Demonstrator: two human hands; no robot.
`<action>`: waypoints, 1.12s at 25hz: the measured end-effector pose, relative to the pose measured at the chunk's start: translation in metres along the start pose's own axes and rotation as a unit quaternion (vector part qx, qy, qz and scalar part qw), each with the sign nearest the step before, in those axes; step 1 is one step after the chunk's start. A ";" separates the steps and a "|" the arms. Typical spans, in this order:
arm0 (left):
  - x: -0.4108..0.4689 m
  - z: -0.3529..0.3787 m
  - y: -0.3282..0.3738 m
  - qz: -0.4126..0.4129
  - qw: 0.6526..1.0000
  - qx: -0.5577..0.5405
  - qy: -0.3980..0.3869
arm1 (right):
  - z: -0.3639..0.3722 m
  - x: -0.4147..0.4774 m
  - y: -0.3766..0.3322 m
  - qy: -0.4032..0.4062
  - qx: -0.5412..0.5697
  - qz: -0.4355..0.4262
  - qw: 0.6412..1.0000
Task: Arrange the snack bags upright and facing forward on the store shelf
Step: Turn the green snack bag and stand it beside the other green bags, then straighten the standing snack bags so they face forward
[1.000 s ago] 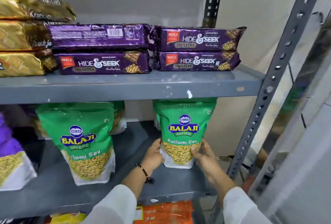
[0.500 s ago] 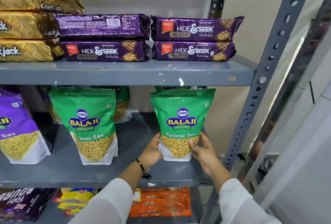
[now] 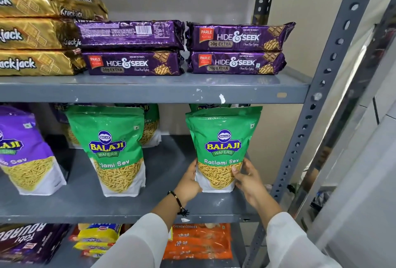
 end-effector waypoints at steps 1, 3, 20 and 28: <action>0.003 0.000 -0.004 -0.001 1.000 0.008 -0.002 | -0.001 0.000 0.001 0.002 0.001 0.000 1.000; 0.008 -0.004 -0.013 -0.011 1.000 0.011 -0.001 | -0.001 -0.004 0.000 0.037 0.020 -0.009 0.999; 0.020 -0.295 -0.060 0.016 0.929 -0.138 0.343 | 0.214 -0.080 0.044 0.051 0.015 0.005 0.999; 0.040 -0.309 -0.076 -0.074 0.985 -0.088 0.126 | 0.259 -0.109 0.069 -0.033 -0.075 0.024 0.996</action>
Point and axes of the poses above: each hand's wrist, its own x-axis towards the middle knuckle, its own z-axis out of the palm, y = z × x, the point moved 5 cm from there along x, towards the middle knuckle, and after that the axes turned 15 degrees about y, right-handed, at the moved point
